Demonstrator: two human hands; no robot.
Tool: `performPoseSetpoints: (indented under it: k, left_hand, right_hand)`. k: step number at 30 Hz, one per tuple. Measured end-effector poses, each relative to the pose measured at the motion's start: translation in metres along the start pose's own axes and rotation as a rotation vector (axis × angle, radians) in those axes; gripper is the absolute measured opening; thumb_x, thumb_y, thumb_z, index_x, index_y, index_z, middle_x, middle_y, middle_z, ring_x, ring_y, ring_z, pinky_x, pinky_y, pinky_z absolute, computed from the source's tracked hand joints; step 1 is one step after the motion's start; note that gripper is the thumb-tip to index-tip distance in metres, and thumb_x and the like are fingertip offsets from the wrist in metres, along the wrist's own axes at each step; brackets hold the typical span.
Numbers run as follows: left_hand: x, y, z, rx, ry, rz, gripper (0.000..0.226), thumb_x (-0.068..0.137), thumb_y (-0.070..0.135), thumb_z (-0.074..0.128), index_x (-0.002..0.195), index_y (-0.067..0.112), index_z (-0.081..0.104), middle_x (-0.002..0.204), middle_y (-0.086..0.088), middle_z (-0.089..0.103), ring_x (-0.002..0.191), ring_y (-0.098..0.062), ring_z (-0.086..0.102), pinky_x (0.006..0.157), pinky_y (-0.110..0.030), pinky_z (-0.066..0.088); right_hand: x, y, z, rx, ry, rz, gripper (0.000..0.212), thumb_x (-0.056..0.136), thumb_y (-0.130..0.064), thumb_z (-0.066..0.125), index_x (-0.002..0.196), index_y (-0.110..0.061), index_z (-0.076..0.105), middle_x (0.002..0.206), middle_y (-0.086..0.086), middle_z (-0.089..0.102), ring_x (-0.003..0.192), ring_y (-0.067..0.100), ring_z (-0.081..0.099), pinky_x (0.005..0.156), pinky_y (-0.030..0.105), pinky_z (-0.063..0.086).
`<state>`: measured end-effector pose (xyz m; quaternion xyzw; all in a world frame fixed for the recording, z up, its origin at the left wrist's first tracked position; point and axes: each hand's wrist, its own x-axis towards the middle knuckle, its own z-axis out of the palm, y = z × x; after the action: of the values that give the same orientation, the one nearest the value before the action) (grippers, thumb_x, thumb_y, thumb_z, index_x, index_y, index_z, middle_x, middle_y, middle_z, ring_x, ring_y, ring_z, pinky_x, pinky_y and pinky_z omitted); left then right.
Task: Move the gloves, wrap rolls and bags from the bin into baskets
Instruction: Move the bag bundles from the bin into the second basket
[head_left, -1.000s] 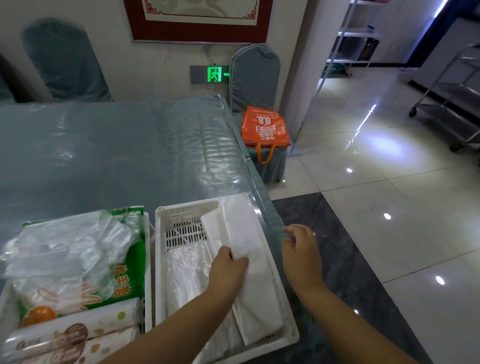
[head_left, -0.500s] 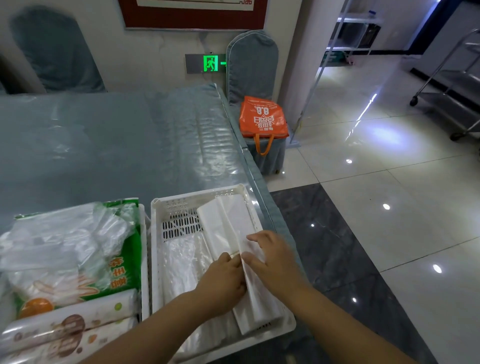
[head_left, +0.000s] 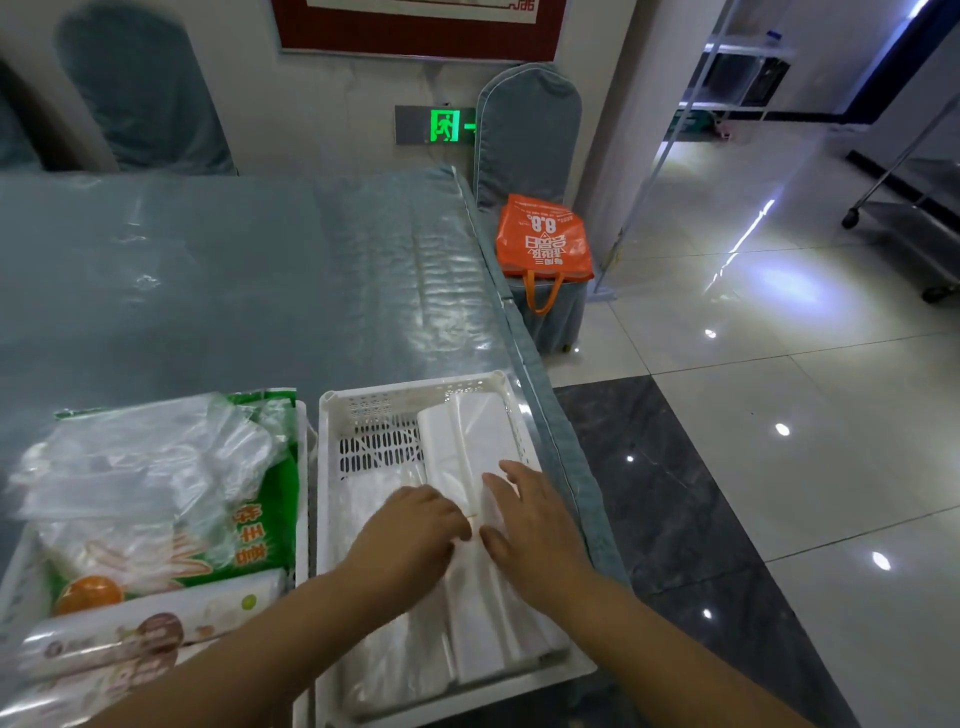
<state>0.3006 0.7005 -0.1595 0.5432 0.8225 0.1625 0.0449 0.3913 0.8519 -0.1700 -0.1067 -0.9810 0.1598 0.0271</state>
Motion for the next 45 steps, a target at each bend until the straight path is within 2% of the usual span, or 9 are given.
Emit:
performPoseSetpoints:
  k: [2, 5, 8, 12, 22, 27, 37, 40, 45]
  left_hand:
    - [-0.005, -0.004, -0.003, 0.078, 0.092, -0.143, 0.036, 0.059, 0.028, 0.081, 0.093, 0.027, 0.069, 0.096, 0.008, 0.071, 0.095, -0.016, 0.065, 0.084, -0.033, 0.050]
    - [-0.007, -0.020, -0.002, 0.113, 0.024, -0.395, 0.064, 0.074, 0.042, 0.069, 0.130, 0.016, 0.050, 0.137, -0.005, 0.051, 0.129, -0.024, 0.043, 0.108, -0.039, 0.032]
    - [0.005, -0.051, -0.005, -0.045, -0.074, -0.560, 0.056, 0.086, 0.029, 0.052, 0.137, 0.013, 0.037, 0.144, -0.009, 0.041, 0.133, -0.025, 0.034, 0.112, -0.037, 0.023]
    - [0.023, -0.079, -0.020, -0.172, -0.402, -0.570, 0.035, 0.084, 0.016, 0.050, 0.119, 0.011, 0.051, 0.127, -0.011, 0.056, 0.108, -0.026, 0.055, 0.093, -0.039, 0.048]
    - [0.046, -0.089, -0.031, -0.010, -0.750, -0.459, 0.044, 0.069, 0.021, 0.071, 0.110, 0.012, 0.056, 0.114, -0.007, 0.058, 0.099, -0.022, 0.055, 0.080, -0.030, 0.046]
    - [0.045, -0.092, -0.031, -0.088, -0.736, -0.434, 0.043, 0.070, 0.020, 0.072, 0.109, 0.013, 0.056, 0.114, -0.007, 0.060, 0.092, -0.018, 0.053, 0.076, -0.028, 0.044]
    - [0.060, -0.105, -0.040, 0.101, -0.664, -0.396, 0.038, 0.071, 0.025, 0.069, 0.105, 0.017, 0.055, 0.109, -0.002, 0.062, 0.087, -0.019, 0.055, 0.072, -0.028, 0.046]
    - [0.050, -0.104, -0.035, 0.172, -0.533, -0.412, 0.039, 0.076, 0.033, 0.064, 0.111, 0.019, 0.052, 0.111, -0.001, 0.062, 0.097, -0.022, 0.059, 0.076, -0.031, 0.048]
    - [0.022, -0.085, -0.039, 0.134, -0.129, -0.400, 0.054, 0.076, 0.015, 0.058, 0.128, 0.017, 0.045, 0.124, -0.006, 0.056, 0.105, -0.024, 0.056, 0.084, -0.035, 0.048]
  right_hand:
    - [0.004, -0.007, 0.008, 0.019, -0.046, -0.022, 0.056, 0.093, -0.033, 0.047, 0.142, -0.020, 0.023, 0.155, 0.006, 0.017, 0.142, 0.021, 0.015, 0.112, 0.030, 0.014]
    - [0.013, -0.016, 0.019, 0.012, -0.122, -0.042, 0.063, 0.097, -0.036, 0.037, 0.147, -0.020, 0.003, 0.158, 0.004, -0.009, 0.143, 0.017, -0.014, 0.111, 0.028, -0.007]
    - [0.014, -0.014, 0.026, -0.099, -0.210, -0.084, 0.063, 0.098, -0.038, 0.024, 0.146, -0.019, -0.012, 0.151, 0.005, -0.028, 0.138, 0.021, -0.029, 0.111, 0.033, -0.016]
    - [0.013, -0.012, 0.026, -0.101, -0.236, -0.071, 0.063, 0.097, -0.040, 0.023, 0.145, -0.021, -0.013, 0.148, 0.002, -0.031, 0.136, 0.018, -0.032, 0.112, 0.034, -0.015]
    - [0.013, -0.014, 0.027, -0.116, -0.256, -0.056, 0.064, 0.097, -0.041, 0.022, 0.138, -0.023, -0.023, 0.148, 0.002, -0.032, 0.134, 0.017, -0.036, 0.112, 0.034, -0.016]
    - [0.014, -0.013, 0.028, -0.124, -0.254, -0.057, 0.064, 0.097, -0.042, 0.021, 0.139, -0.022, -0.023, 0.147, 0.001, -0.033, 0.133, 0.016, -0.037, 0.111, 0.033, -0.018]
    - [0.014, -0.013, 0.028, -0.128, -0.238, -0.067, 0.063, 0.097, -0.041, 0.019, 0.143, -0.021, -0.018, 0.147, 0.000, -0.032, 0.132, 0.015, -0.038, 0.107, 0.031, -0.022]
    - [0.014, -0.013, 0.029, -0.124, -0.242, -0.063, 0.063, 0.097, -0.042, 0.019, 0.143, -0.022, -0.017, 0.150, 0.002, -0.029, 0.133, 0.016, -0.037, 0.109, 0.032, -0.020]
    - [0.015, -0.014, 0.028, -0.105, -0.230, -0.064, 0.063, 0.096, -0.039, 0.024, 0.146, -0.021, -0.009, 0.156, 0.006, -0.019, 0.137, 0.017, -0.029, 0.112, 0.033, -0.015]
